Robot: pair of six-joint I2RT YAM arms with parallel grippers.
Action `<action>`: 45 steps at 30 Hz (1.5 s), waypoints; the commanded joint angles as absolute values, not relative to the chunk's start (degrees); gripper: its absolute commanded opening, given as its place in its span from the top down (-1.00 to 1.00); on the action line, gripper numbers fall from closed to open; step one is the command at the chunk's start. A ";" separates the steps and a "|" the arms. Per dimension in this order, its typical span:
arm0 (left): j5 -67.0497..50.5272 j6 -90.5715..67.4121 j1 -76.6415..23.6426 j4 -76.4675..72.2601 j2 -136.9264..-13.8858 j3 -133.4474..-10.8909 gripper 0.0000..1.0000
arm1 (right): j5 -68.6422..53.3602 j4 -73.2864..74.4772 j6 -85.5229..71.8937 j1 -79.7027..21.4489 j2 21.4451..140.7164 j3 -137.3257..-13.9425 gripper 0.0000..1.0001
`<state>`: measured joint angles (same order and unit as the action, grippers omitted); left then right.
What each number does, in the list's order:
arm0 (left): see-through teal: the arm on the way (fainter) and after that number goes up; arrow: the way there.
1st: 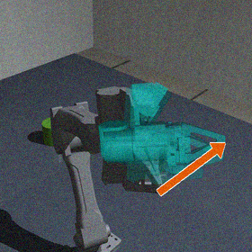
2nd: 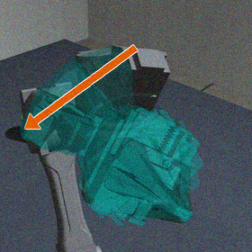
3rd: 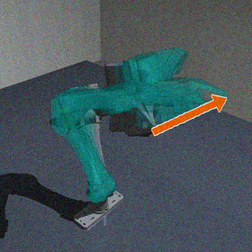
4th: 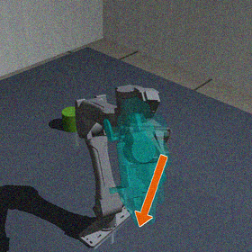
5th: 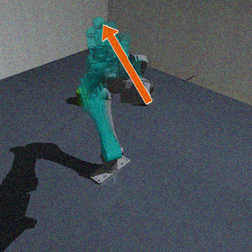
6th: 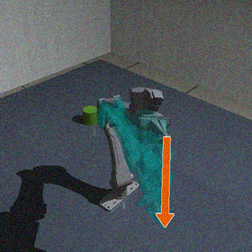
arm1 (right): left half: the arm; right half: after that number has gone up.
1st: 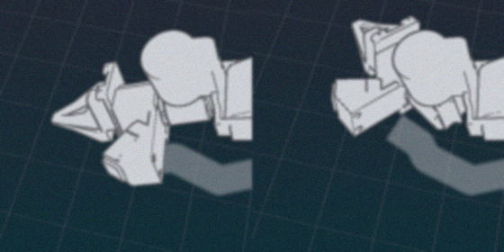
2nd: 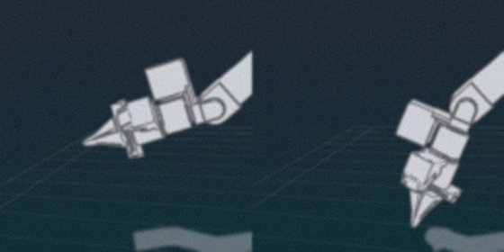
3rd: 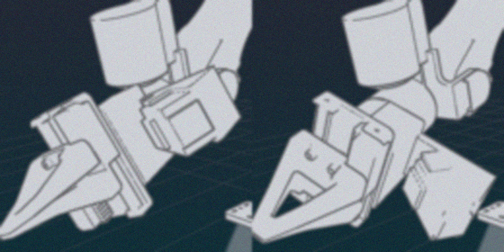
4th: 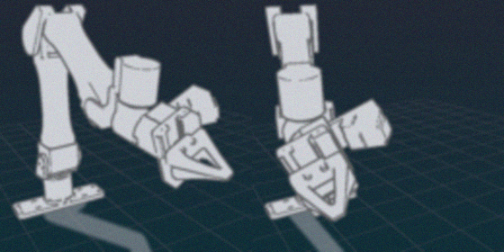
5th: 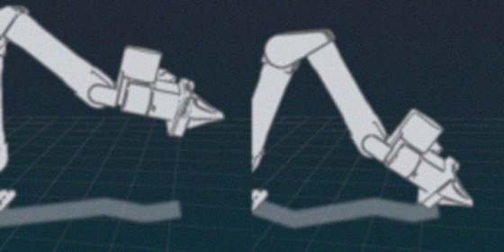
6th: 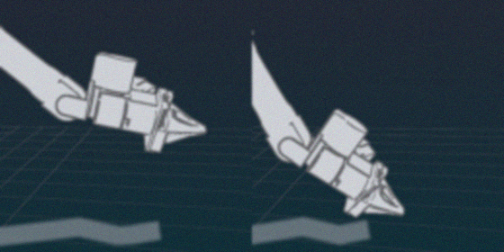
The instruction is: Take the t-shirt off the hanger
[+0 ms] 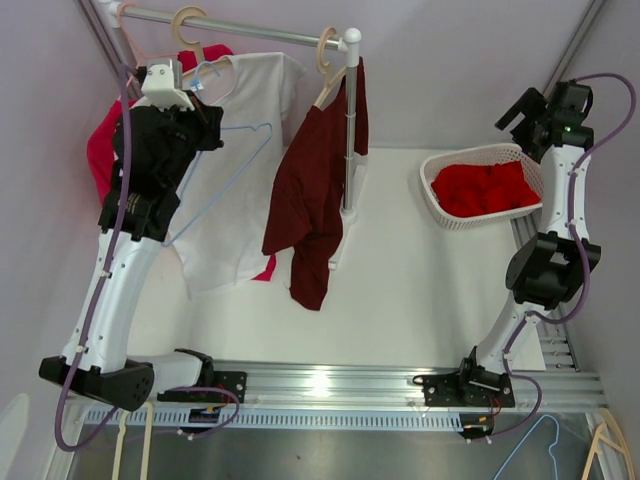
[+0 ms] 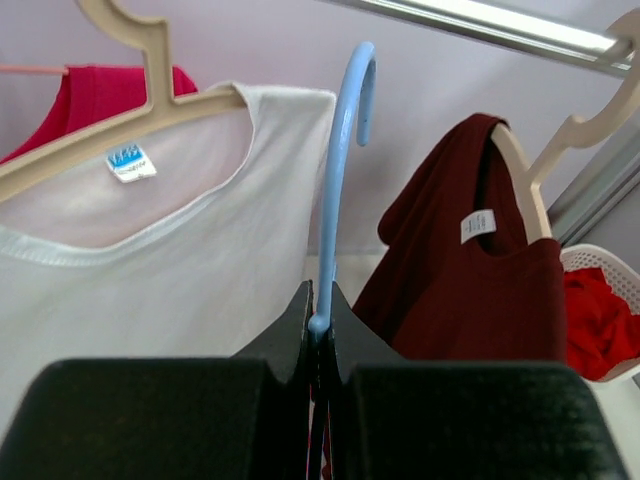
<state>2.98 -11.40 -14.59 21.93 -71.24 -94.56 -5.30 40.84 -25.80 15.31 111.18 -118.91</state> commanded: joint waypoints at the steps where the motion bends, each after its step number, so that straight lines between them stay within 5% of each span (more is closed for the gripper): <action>1: -1.22 -8.44 -14.15 14.07 -71.28 -94.57 0.99 | -1.32 42.45 -23.12 14.33 108.38 -126.38 -0.99; 10: -2.55 -7.65 -14.15 10.98 -75.04 -98.43 0.98 | -5.09 36.40 -22.50 11.61 96.43 -117.61 -0.99; 24: -0.26 -7.74 -14.15 15.47 -94.64 -120.22 0.99 | -2.99 29.80 -21.09 3.34 78.33 -101.35 -0.99; 45: 2.37 -8.53 -14.15 16.79 -101.08 -124.45 0.99 | -2.28 30.23 -18.81 0.18 72.95 -94.13 -0.99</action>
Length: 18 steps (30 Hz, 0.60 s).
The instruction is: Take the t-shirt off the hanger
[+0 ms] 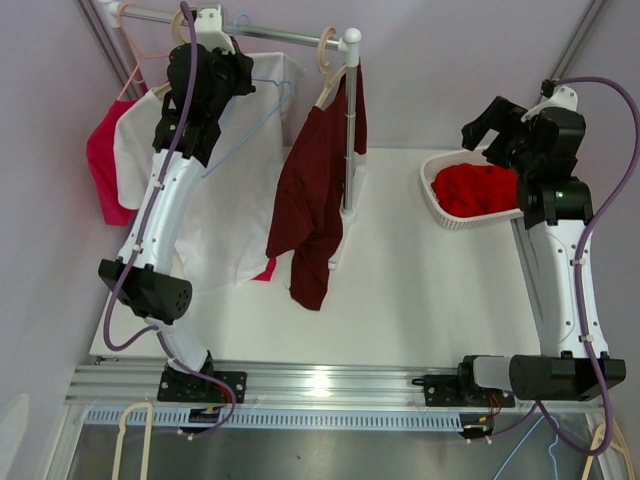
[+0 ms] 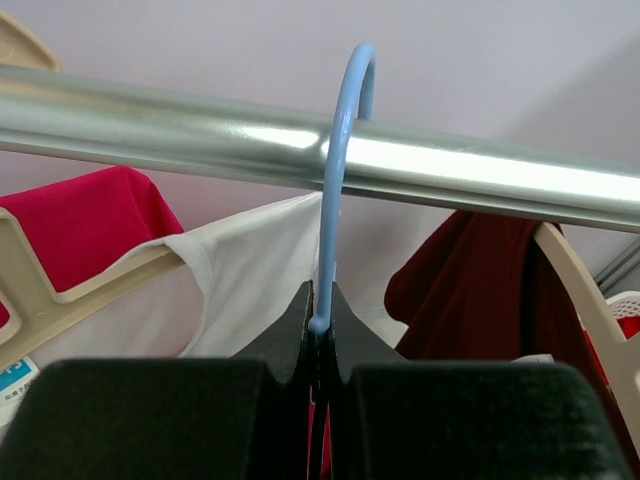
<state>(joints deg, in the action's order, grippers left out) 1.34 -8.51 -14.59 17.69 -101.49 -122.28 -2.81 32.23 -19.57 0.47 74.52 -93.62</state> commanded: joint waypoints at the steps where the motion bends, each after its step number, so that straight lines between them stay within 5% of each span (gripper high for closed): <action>1: 2.63 -8.09 -14.15 16.87 -100.99 -124.45 0.91 | -2.37 30.32 -18.81 -1.30 72.86 -94.22 -0.99; 2: 3.07 -7.82 -14.15 16.96 -100.64 -124.45 0.58 | -2.37 30.41 -18.81 -1.41 72.77 -94.22 -0.99; 4: 3.43 -7.21 -14.15 17.31 -100.11 -124.63 0.28 | -2.20 30.15 -18.81 -1.58 72.42 -93.87 -0.99; 8: 5.01 -6.77 -14.15 18.02 -97.39 -124.10 0.05 | -2.29 29.88 -18.98 -1.85 72.33 -92.99 -0.99; 18: -4.64 -5.10 -14.15 12.14 -85.09 -114.02 -0.03 | -2.55 29.18 -19.51 -3.51 72.42 -92.20 -0.99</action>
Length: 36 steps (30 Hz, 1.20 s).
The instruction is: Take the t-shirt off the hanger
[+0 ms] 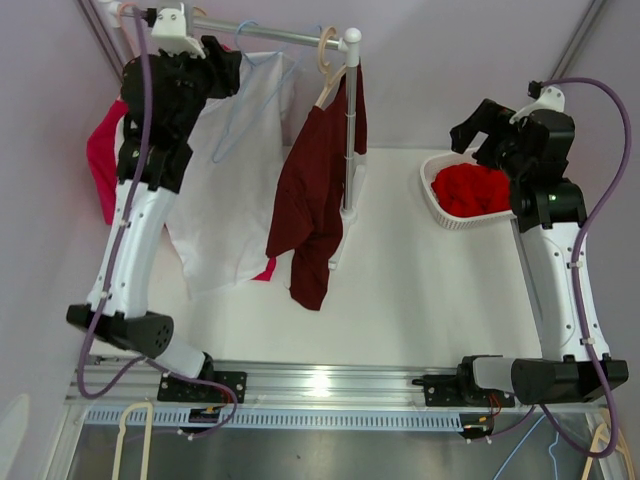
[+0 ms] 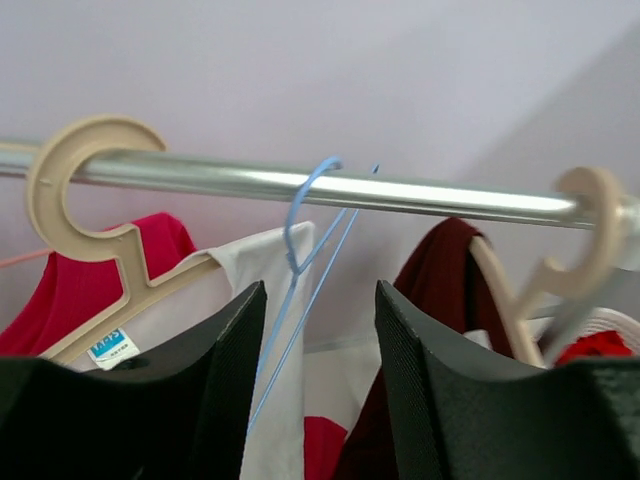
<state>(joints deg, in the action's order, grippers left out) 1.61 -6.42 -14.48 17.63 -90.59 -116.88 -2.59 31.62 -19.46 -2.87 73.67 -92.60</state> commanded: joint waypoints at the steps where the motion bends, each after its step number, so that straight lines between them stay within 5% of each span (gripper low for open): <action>1: -6.40 -5.36 -14.24 11.61 -84.38 -113.73 -0.06 | -2.55 29.18 -19.60 -3.60 72.42 -91.94 -0.99; 8: -16.87 -6.24 -15.72 15.03 -88.32 -118.30 -0.07 | -2.90 28.48 -20.04 -4.22 72.51 -90.79 -0.99; 36: -11.69 -0.09 -26.63 20.39 -106.08 -135.53 -0.07 | -3.25 27.77 -20.13 -4.75 73.74 -91.41 -0.99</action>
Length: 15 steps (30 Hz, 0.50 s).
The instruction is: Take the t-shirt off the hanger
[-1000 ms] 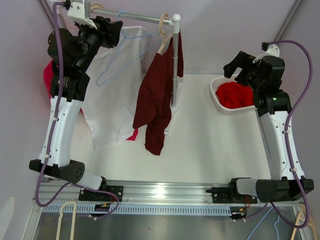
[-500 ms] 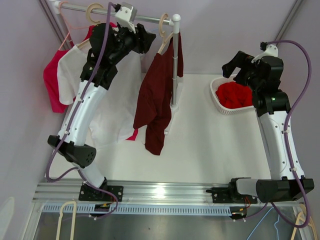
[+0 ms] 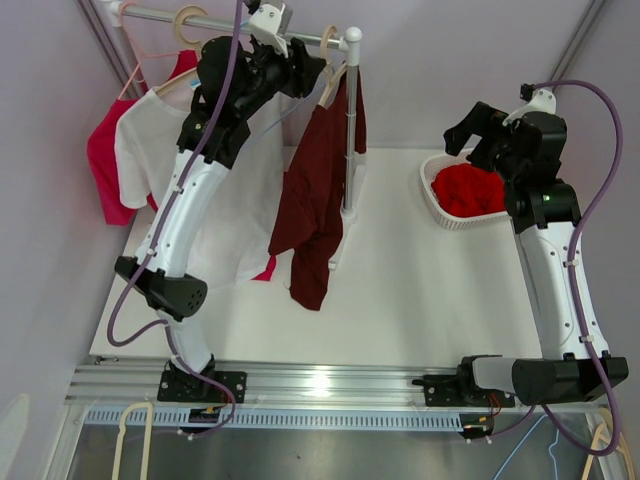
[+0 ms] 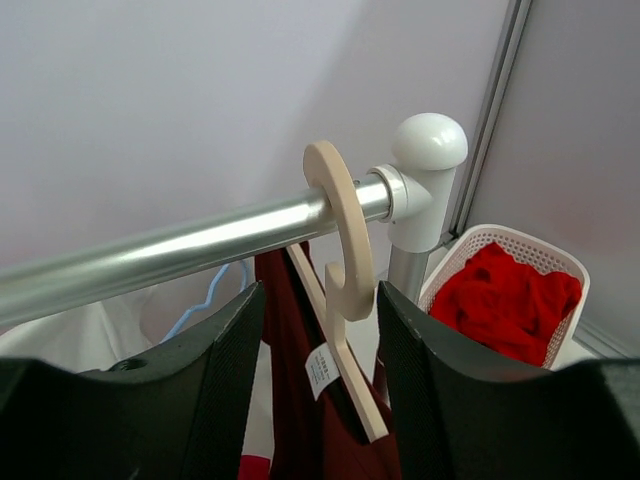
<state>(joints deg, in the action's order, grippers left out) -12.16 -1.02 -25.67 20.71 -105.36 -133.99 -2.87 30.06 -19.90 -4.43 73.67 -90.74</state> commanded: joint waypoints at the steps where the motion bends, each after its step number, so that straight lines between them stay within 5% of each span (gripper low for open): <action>1: -11.52 -0.09 -26.89 20.22 -106.26 -135.44 -0.06 | -3.25 27.77 -20.21 -4.75 73.83 -91.41 -0.99; 9: -9.33 1.75 -27.77 19.69 -106.79 -134.65 0.01 | -3.25 27.34 -20.21 -4.75 73.56 -90.18 -0.99; 15: 0.77 5.70 -30.76 15.84 -107.58 -133.08 0.27 | -3.69 27.33 -20.30 -4.75 73.21 -90.00 -0.99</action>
